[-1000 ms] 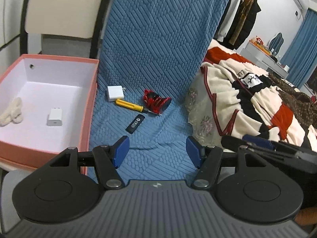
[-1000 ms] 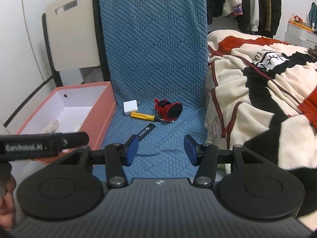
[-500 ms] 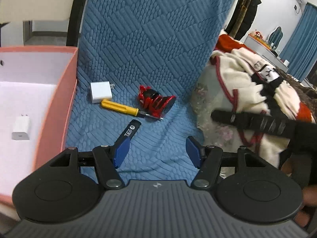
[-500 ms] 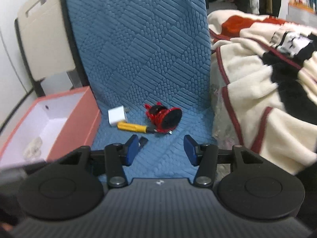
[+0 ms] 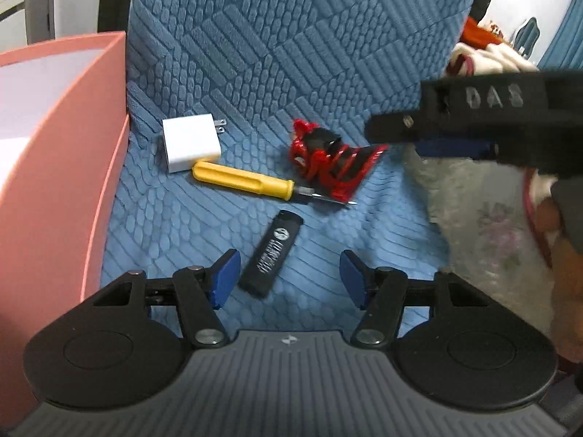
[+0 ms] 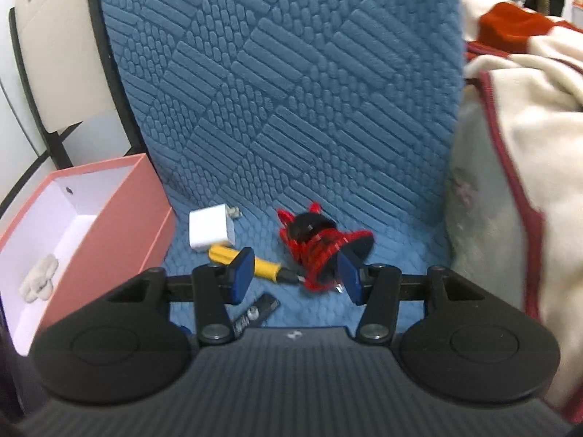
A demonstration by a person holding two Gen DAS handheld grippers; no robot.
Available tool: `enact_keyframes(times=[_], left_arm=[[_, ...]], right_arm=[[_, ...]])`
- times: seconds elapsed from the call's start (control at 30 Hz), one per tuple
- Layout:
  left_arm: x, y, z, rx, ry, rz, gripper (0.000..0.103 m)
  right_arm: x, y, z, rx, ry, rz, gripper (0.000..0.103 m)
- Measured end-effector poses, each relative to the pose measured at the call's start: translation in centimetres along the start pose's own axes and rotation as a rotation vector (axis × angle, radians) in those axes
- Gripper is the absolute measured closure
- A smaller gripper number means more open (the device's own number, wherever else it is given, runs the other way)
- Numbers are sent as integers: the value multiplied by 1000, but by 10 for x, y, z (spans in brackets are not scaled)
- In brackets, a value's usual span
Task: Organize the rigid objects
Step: 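Grasp the black USB stick with the left gripper while the right gripper grasps the red-black figurine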
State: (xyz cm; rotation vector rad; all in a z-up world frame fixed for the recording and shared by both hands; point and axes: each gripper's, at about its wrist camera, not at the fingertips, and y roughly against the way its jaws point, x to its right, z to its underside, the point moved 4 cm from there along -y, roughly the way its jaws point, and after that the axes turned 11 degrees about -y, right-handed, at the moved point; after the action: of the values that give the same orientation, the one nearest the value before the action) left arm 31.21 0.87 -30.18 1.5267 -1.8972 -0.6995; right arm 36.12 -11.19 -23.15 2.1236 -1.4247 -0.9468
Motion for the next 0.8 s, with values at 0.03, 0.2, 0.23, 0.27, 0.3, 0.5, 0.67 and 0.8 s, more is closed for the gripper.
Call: enact_keyframes(times=[0.03,0.2,0.23,0.27,0.3,0.5,0.67,0.8], left_arm=[[-3,-6,1,-12,5,7,42],[-11,-25,2,-49,-23,-1,47],[-11,-27,2,-49,-33,-1,48],[-12,-29,1,-50,-38,-1,49],[-12,-30,1,-54,-41,-1,51],[-15,-38,-4,-56,-70,5,54],[-12,-41,-6,-65,-116,20,58],[-6,-41,-5,-78,-183,6,67]], right_arm=[[-1,-9,-4,-12,7,8,50],[-4,-48,-18,-59,54,22,42],[-5,-56,-20,-72,70,31,42],[-5,-63,-21,-84,83,38,42],[-6,-70,-22,-95,99,44,42],[-7,-105,-24,-152,177,80,41],[-1,-117,-22,-209,170,68,40],[3,-121,-20,-220,172,62,38]])
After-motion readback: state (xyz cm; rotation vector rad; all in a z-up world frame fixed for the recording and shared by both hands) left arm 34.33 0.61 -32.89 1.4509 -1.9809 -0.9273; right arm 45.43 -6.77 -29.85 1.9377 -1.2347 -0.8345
